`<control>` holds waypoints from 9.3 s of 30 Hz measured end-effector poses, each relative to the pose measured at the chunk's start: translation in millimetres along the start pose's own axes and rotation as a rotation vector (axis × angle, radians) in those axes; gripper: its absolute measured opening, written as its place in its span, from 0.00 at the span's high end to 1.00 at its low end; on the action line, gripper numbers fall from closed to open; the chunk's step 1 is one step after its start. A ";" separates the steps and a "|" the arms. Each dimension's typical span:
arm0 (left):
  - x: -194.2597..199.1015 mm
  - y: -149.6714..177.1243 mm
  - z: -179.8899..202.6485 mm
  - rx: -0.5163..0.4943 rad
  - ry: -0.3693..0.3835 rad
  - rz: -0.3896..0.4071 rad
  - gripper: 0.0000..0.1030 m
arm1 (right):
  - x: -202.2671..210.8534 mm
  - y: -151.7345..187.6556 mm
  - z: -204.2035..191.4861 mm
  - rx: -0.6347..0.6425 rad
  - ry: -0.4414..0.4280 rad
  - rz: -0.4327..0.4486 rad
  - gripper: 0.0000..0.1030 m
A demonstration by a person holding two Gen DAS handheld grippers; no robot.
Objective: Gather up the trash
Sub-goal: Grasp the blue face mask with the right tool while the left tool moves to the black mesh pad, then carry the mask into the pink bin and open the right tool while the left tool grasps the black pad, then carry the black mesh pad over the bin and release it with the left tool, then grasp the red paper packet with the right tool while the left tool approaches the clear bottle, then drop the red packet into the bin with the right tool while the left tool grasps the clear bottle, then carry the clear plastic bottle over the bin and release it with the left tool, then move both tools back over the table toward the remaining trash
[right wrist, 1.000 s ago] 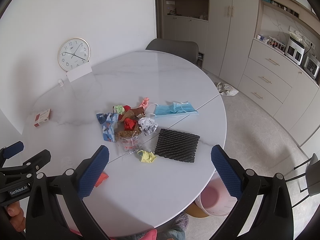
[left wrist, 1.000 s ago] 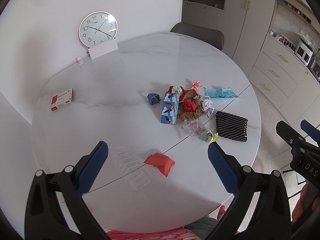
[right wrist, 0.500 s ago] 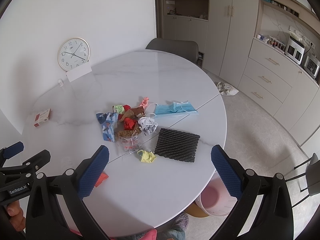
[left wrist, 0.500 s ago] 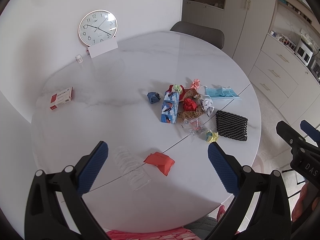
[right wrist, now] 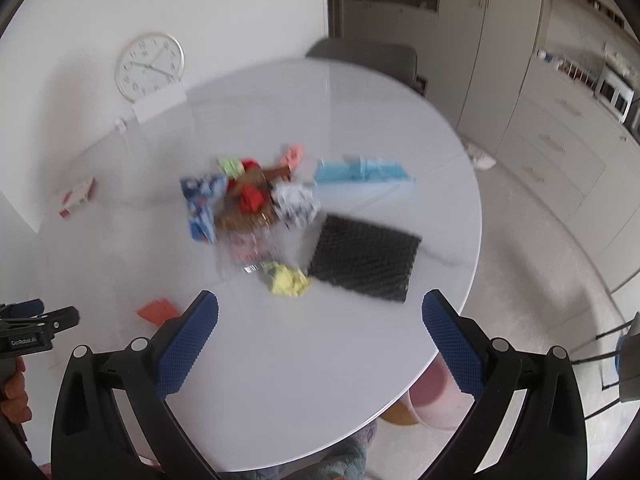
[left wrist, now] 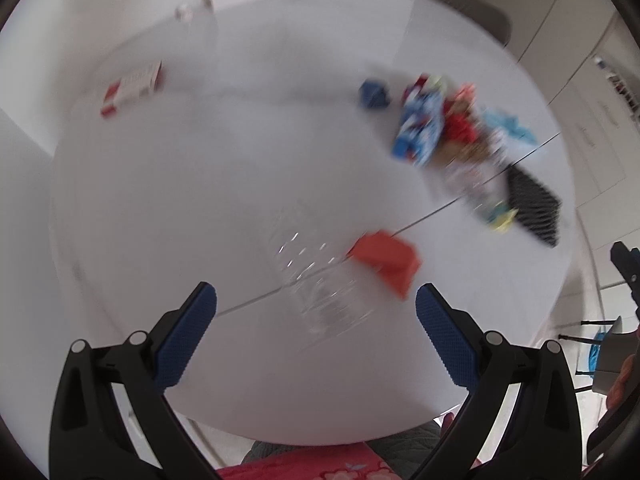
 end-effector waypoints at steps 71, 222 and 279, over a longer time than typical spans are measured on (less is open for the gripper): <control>-124.8 -2.7 400.5 -0.439 0.043 0.048 0.49 | -54.9 22.3 327.6 -0.106 -0.398 -0.109 0.89; -15.6 2.9 215.4 -0.209 0.236 -0.007 0.39 | -123.8 239.3 307.2 -0.348 0.092 -0.394 0.24; 44.1 -10.3 265.0 -0.001 0.101 0.210 0.08 | -11.4 25.2 236.9 -0.033 -0.240 0.041 0.03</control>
Point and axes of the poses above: each gripper's, at about its wrist camera, not at the fingertips, and x roughly against the way its jaws point, z to its right, y to its underside, the point moved 7 cm from there along -x, roughly the way its jaws point, and after that the axes turned 12 degrees about z, right-handed, at the moved point
